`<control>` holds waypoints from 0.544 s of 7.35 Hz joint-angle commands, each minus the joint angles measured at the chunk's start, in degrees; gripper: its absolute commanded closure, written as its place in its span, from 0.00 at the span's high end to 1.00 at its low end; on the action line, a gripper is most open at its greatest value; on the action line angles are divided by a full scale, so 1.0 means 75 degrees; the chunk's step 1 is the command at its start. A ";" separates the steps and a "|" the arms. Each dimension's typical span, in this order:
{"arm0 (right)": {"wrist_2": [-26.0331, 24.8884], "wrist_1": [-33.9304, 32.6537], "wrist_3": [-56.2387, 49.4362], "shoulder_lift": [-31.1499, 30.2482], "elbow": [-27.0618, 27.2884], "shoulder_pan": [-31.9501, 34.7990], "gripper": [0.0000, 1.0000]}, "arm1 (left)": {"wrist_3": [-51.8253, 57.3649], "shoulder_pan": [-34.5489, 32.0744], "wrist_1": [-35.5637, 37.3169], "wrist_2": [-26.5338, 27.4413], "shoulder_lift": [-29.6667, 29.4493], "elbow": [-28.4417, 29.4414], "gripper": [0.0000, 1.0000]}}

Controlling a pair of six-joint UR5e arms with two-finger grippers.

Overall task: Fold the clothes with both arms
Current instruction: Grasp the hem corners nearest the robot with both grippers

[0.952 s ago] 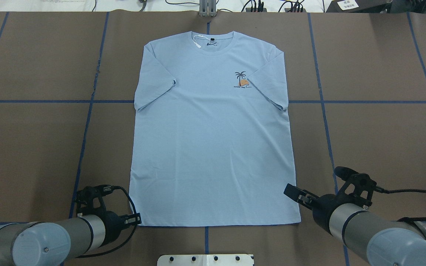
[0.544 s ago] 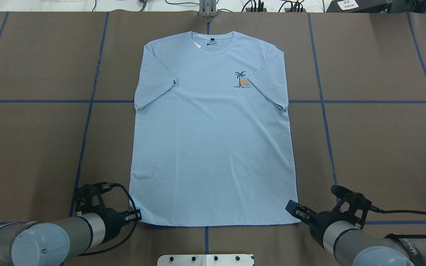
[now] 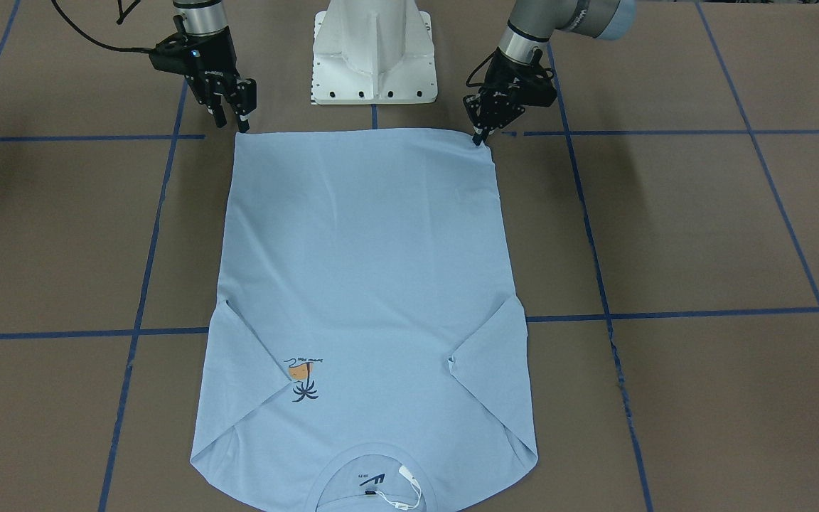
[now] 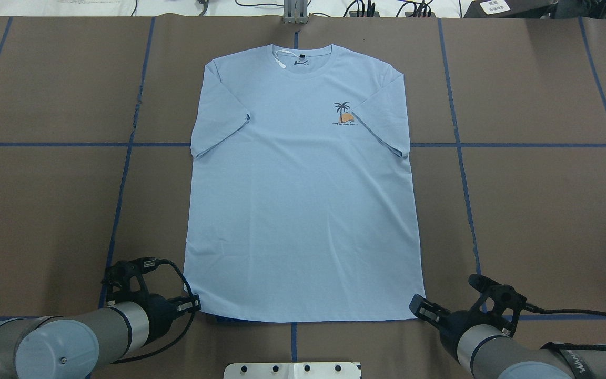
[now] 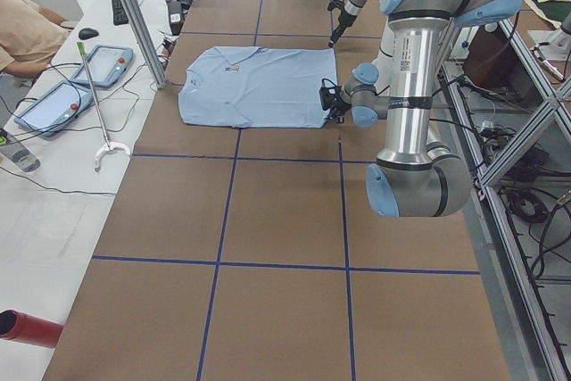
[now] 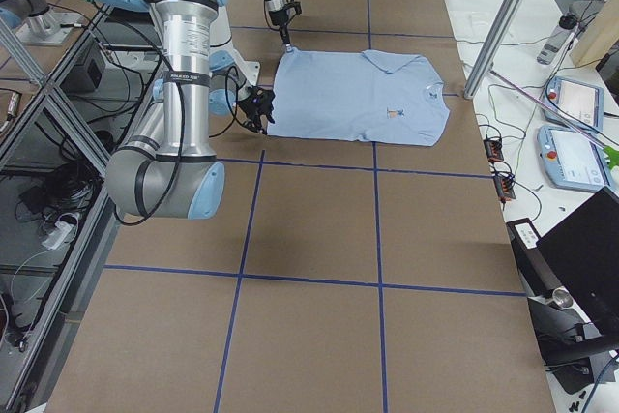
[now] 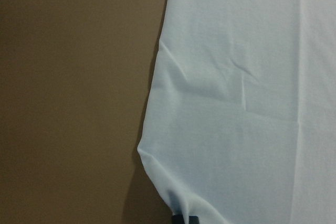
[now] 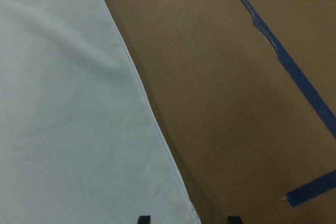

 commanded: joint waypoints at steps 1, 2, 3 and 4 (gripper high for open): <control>-0.0063 0.0008 0.0016 0.0061 -0.0208 -0.0058 0.58 | 0.0000 0.0014 0.0000 0.0042 0.0003 0.0000 0.00; -0.0075 0.0008 0.0016 0.0131 -0.0359 -0.0069 0.58 | 0.0000 0.0003 0.0000 0.0042 0.0003 0.0000 0.00; -0.0063 0.0008 0.0004 0.0387 -0.0523 -0.0058 0.57 | 0.0000 0.0003 0.0000 0.0031 0.0003 0.0011 0.00; -0.0075 0.0008 0.0004 0.0436 -0.0559 -0.0069 0.57 | 0.0000 0.0003 0.0000 0.0019 0.0026 0.0012 0.00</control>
